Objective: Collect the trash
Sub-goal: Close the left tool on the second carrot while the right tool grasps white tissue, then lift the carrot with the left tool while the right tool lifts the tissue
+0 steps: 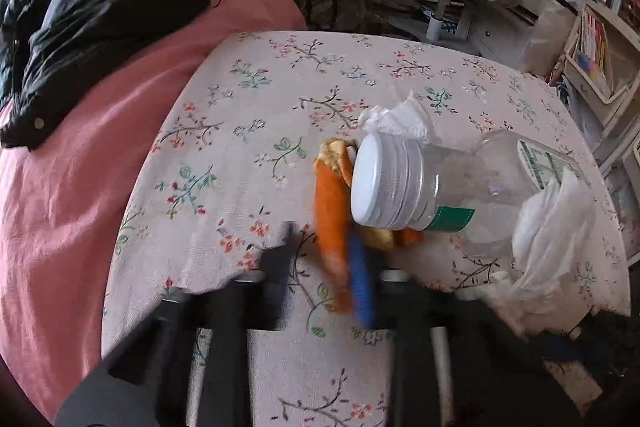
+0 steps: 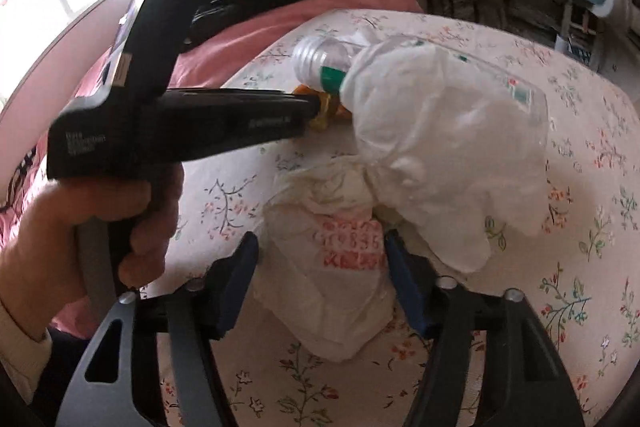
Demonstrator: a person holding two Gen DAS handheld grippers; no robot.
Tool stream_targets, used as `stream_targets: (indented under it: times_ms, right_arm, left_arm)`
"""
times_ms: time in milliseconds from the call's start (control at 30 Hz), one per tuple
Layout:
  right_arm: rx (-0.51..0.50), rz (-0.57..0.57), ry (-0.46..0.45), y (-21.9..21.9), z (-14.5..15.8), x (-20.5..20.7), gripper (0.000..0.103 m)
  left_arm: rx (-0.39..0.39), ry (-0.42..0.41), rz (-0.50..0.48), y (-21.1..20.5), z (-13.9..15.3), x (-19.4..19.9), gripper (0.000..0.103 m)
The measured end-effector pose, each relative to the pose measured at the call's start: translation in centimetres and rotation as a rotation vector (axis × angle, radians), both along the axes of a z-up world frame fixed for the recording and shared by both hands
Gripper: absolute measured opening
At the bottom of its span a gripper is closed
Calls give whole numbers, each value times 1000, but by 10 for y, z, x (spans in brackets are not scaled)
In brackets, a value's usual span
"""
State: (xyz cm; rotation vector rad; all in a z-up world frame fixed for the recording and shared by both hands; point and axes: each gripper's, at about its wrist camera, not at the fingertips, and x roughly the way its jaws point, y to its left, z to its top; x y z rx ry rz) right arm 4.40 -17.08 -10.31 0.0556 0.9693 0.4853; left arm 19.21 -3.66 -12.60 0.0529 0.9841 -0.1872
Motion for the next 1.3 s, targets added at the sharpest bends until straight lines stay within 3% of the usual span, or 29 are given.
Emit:
stream_targets:
  times_ms: [133,333,600,667,733,767,833,1000,1100,1167,1233,1300]
  right_arm:
    - [7,46,26,-2,1,-7,25]
    - [29,101,75,-16,6,-25,22]
    - [-21,241,125,-32,3,-58,22]
    - [-18,253,128,-38,4,-61,25]
    - [-21,244,125,-43,5,-58,58]
    - [-19,222,111,-45,7,-54,61]
    - [21,214,110,-48,10,-51,62]
    - [3,222,104,-34,5,-50,62]
    - [1,223,94,-25,4,-49,62]
    - [-1,236,86,-25,5,-53,57]
    - [-10,268,84,-19,4,-54,29]
    - [-10,293,87,-16,4,-56,26]
  left_arm:
    - [-17,21,38,19,2,-5,11]
    - [-62,50,89,48,5,-25,11]
    - [-53,85,37,46,14,-62,11]
    - [-66,146,-17,46,13,-69,12]
    - [-29,164,-42,44,10,-73,18]
    - [-10,163,-43,44,10,-74,22]
    - [2,150,-28,45,10,-73,39]
    - [26,121,-24,39,11,-65,49]
    - [44,107,-12,34,8,-59,49]
    - [29,111,-14,33,7,-55,49]
    - [23,109,-25,32,8,-54,49]
    - [36,113,-26,30,5,-53,49]
